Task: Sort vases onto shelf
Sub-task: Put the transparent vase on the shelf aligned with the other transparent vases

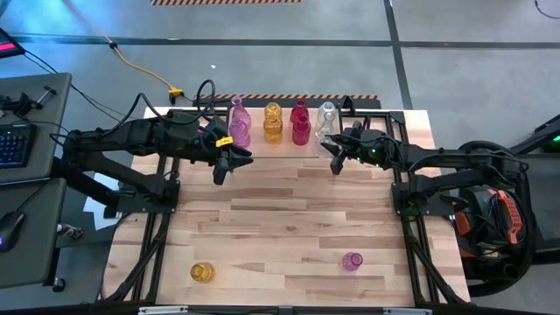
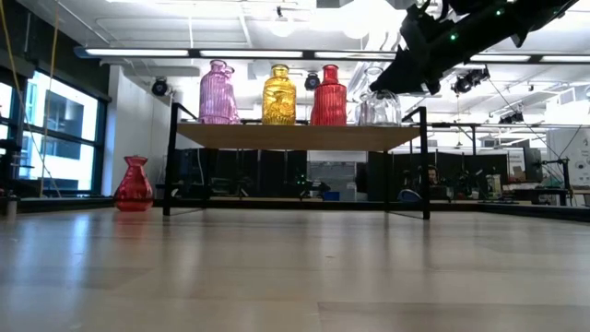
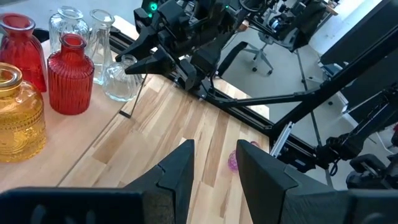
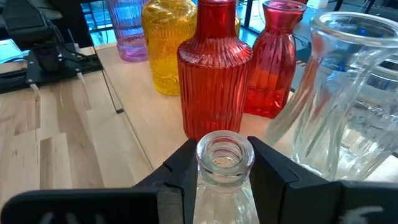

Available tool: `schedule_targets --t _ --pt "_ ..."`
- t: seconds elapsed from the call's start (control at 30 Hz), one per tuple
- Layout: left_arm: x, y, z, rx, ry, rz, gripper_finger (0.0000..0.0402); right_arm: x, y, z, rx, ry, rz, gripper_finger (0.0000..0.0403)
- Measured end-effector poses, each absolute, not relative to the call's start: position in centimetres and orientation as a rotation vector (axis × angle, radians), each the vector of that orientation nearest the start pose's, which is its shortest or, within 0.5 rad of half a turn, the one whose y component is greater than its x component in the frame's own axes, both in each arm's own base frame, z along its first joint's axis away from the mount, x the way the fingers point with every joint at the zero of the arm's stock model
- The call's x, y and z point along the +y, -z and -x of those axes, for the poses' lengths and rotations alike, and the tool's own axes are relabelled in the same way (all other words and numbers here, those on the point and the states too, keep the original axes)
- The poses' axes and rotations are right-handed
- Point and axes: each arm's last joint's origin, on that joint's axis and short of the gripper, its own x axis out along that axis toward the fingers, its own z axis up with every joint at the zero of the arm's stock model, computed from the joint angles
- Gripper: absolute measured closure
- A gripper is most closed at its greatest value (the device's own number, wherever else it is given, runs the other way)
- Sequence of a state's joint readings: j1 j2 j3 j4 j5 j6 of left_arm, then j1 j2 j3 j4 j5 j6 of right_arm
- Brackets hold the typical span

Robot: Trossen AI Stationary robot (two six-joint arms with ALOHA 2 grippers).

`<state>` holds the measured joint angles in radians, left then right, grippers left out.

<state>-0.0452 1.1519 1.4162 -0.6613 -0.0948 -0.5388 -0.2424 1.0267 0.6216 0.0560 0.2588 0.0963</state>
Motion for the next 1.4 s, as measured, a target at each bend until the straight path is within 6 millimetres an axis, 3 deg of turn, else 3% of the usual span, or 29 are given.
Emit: schedule_targets --t 0.83,1.4 --pt "-0.73 -42.93 -22.24 0.372 -0.156 0.503 0.0289 -6.07 -25.37 -21.28 0.345 0.530 -0.094 0.0290" --pt "-0.67 -42.93 -22.23 0.366 -0.178 0.506 0.0289 -6.07 -25.27 -21.27 0.350 0.531 -0.094 0.0229"
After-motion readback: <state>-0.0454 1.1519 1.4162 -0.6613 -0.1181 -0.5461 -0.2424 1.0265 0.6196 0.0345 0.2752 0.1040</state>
